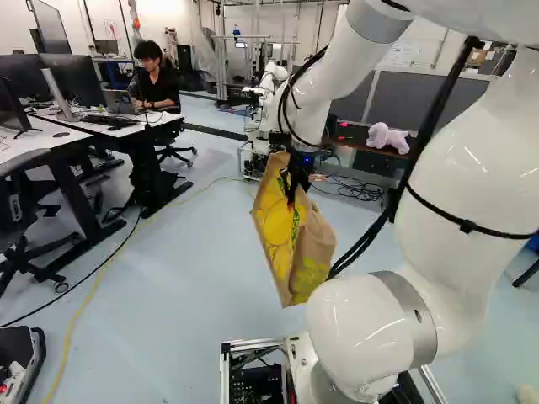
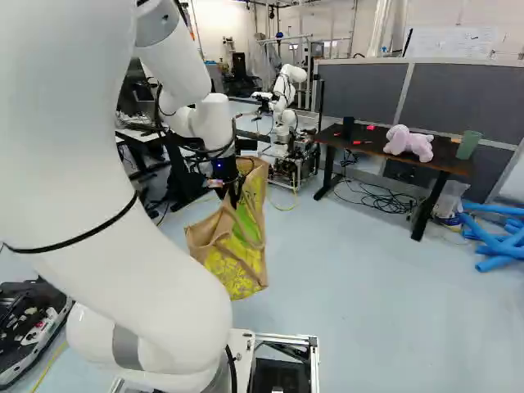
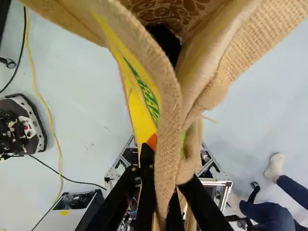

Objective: Pick up the bag on the ground and place it on the table

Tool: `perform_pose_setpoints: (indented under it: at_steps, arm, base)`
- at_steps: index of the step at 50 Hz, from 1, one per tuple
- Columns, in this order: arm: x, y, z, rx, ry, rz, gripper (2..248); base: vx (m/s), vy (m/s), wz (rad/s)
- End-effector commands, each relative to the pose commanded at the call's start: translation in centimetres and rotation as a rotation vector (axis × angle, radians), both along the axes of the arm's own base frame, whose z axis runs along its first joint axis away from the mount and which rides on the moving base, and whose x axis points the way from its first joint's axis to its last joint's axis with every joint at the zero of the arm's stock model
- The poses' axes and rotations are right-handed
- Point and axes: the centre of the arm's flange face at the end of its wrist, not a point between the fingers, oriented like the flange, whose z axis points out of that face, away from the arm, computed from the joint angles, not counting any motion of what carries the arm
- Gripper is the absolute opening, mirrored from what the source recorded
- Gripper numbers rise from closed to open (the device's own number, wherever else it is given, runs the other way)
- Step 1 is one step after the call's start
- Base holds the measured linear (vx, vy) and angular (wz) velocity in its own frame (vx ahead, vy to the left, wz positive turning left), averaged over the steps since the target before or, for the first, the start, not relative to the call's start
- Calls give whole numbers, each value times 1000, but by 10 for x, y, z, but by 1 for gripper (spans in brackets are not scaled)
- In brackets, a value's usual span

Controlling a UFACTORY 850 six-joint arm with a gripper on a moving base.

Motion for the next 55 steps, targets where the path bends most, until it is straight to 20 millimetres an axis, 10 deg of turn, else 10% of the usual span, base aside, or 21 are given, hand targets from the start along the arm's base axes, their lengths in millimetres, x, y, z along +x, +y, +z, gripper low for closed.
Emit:
perform_pose_setpoints:
  at_steps: [55]
  arm:
    - [18,-11,84,7,2,-21,21]
  base:
    - [0,0,0]
